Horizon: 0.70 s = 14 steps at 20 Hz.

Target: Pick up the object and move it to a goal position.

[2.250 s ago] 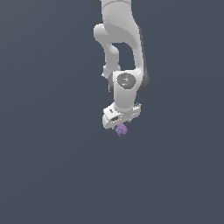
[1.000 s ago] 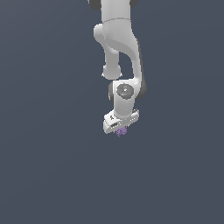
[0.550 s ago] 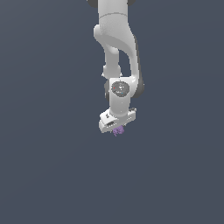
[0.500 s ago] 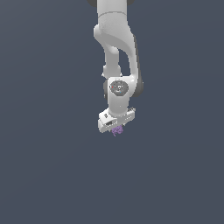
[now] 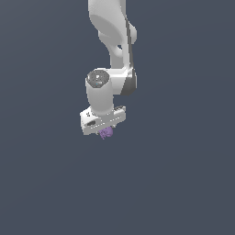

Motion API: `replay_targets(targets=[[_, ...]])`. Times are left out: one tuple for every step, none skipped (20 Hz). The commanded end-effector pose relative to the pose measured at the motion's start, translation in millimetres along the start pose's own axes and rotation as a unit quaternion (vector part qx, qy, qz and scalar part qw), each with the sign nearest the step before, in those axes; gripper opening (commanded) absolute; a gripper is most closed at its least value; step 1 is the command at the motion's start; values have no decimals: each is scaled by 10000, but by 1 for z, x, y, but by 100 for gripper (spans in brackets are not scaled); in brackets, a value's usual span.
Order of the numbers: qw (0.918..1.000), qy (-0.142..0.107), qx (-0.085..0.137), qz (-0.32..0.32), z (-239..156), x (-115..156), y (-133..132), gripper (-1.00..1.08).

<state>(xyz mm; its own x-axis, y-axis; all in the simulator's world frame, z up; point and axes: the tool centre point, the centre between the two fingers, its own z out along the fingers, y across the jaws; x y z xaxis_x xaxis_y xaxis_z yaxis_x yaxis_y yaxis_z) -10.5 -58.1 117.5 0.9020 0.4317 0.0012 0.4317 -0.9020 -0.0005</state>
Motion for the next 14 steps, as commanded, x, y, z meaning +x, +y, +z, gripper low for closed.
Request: replay_targets(targets=[[10000, 1, 3, -3, -20, -7, 25, -100], [10000, 1, 5, -4, -28, -9, 35, -100], [10000, 1, 5, -4, -35, -12, 45, -100], [10000, 1, 5, -4, -43, -14, 55, -100], [10000, 1, 5, -4, -51, -17, 64, -100], [10000, 1, 5, -4, -59, -19, 74, -100], [10000, 1, 5, -4, -66, -21, 84, -100], [10000, 1, 5, -4, -74, -23, 94, -100], [10000, 1, 5, -4, -81, -25, 103, -100], [10000, 1, 5, -4, -87, -27, 112, -100], [10000, -1, 3, -4, -93, -29, 119, -100], [10000, -1, 3, -4, -99, -30, 126, -100], [10000, -1, 3, -4, -104, -31, 133, -100], [10000, -1, 3, -4, -108, -33, 139, -100]])
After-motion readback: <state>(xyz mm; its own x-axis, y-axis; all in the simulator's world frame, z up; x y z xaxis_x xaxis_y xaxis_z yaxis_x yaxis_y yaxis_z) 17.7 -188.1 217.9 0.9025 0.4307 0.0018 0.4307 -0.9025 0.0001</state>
